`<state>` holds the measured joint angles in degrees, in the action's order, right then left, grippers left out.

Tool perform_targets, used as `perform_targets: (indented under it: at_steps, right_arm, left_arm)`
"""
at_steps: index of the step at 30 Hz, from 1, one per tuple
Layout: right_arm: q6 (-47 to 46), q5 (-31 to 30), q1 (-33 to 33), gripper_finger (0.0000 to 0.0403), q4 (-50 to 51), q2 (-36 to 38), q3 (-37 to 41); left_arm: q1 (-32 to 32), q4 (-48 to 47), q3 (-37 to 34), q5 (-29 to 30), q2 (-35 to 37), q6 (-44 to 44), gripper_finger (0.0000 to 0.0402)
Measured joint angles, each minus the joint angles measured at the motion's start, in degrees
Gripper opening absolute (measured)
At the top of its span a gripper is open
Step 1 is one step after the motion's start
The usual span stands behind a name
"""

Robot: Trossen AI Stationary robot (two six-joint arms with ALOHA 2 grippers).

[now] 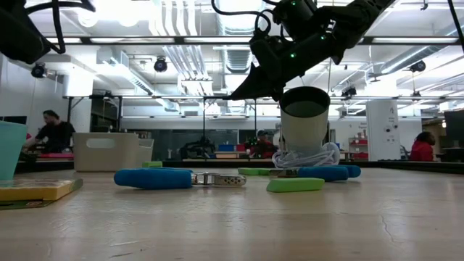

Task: Pick & Place School Supplies
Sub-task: Put the yellow crayon box into the green bin

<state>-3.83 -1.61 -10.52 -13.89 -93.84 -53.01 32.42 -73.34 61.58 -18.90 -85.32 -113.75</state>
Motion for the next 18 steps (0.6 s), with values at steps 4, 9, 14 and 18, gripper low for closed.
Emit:
perform_targets:
  at_steps: [4,9,14,18]
  right_arm:
    - [0.0,0.0,0.0,0.0008,0.0,0.0,0.0]
    - [0.0,0.0,0.0,0.0008,0.0,0.0,0.0]
    - [-0.1,0.0,0.0,0.0008,0.0,0.0,0.0]
    - [-0.2,0.0,0.0,0.0008,0.0,0.0,0.0]
  left_arm:
    - [0.0,0.0,0.0,-0.9,0.0,-0.4,0.0053]
    - [0.0,0.0,0.0,-3.7,0.0,-0.2,0.0076]
    - [-0.1,0.0,0.0,-4.4,0.0,-0.1,0.0109]
    - [-0.1,0.0,0.0,-4.5,0.0,0.8,0.013]
